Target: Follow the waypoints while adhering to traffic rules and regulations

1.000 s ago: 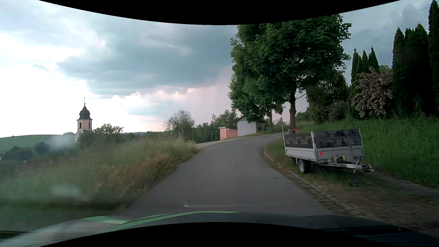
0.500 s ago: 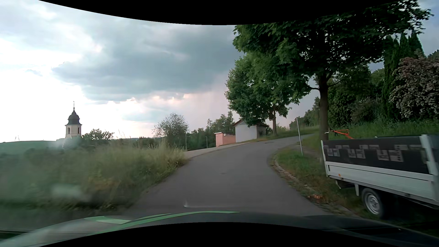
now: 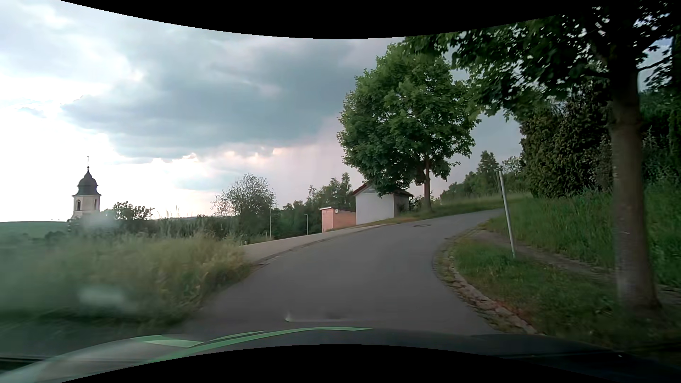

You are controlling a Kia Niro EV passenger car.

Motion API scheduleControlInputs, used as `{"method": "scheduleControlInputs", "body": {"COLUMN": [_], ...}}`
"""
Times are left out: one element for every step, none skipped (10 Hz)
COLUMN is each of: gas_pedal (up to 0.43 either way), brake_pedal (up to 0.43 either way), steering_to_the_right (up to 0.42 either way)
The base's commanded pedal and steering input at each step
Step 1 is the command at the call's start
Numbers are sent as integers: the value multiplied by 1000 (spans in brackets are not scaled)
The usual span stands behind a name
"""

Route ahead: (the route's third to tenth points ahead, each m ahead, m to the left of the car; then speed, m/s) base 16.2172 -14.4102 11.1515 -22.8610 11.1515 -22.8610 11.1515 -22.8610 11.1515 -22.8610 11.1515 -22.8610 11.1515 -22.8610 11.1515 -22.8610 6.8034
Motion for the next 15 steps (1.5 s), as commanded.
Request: {"method": "scheduleControlInputs", "body": {"gas_pedal": [0,0,0,0,0,0,0,0,0,0,0,0,0,0,0], "brake_pedal": [0,0,0,0,0,0,0,0,0,0,0,0,0,0,0], "steering_to_the_right": [101,114,125,134,140,144,150,161,173,182,192,200,210,218,230]}}
